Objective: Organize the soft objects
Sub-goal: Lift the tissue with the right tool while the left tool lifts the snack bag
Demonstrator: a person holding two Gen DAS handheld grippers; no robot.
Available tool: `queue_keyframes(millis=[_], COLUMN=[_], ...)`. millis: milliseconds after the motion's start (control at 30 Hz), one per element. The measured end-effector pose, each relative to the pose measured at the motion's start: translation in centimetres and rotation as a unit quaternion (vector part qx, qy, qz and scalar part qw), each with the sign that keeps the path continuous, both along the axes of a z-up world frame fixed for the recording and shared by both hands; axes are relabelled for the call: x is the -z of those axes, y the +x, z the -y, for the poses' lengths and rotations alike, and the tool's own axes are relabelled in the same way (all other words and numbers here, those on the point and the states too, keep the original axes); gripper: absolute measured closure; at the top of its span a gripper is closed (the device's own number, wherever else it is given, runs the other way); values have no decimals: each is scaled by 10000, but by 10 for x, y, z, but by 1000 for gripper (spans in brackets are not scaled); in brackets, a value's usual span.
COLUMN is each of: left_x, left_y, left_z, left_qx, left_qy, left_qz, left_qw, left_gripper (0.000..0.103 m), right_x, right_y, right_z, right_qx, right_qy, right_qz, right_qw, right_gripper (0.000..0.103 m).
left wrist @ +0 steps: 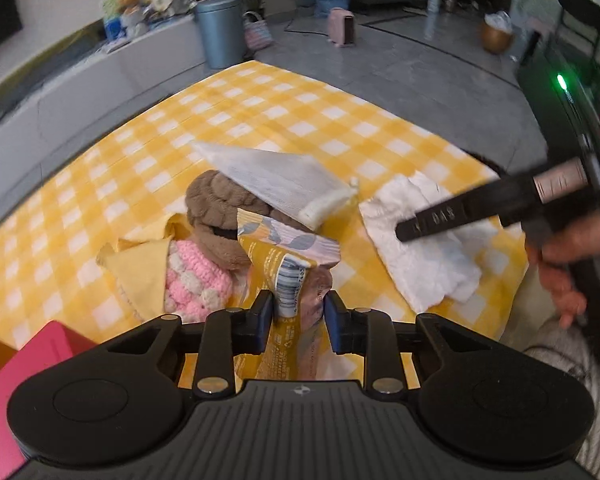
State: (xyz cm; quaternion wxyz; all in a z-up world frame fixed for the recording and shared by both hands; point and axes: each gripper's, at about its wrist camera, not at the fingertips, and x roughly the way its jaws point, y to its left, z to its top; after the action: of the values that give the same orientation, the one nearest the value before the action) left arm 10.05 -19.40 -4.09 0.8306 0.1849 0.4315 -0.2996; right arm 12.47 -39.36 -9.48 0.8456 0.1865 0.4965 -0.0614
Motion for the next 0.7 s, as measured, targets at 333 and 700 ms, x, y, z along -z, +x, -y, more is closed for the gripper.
queue_keyframes(millis=[333, 700], left_x=[64, 75], left_y=[-1, 58], left_z=[46, 14], left_qx=[11, -728], left_qy=[1293, 14], left_qz=[416, -787], left_qw=[9907, 9942], left_gripper=[18, 0], right_x=[3, 3], right_y=[4, 6], right_z=[2, -2], right_qx=[-28, -104], right_qy=[16, -68], right_qz=[-22, -70], right_qw=[10000, 9999], right_gripper=[87, 85])
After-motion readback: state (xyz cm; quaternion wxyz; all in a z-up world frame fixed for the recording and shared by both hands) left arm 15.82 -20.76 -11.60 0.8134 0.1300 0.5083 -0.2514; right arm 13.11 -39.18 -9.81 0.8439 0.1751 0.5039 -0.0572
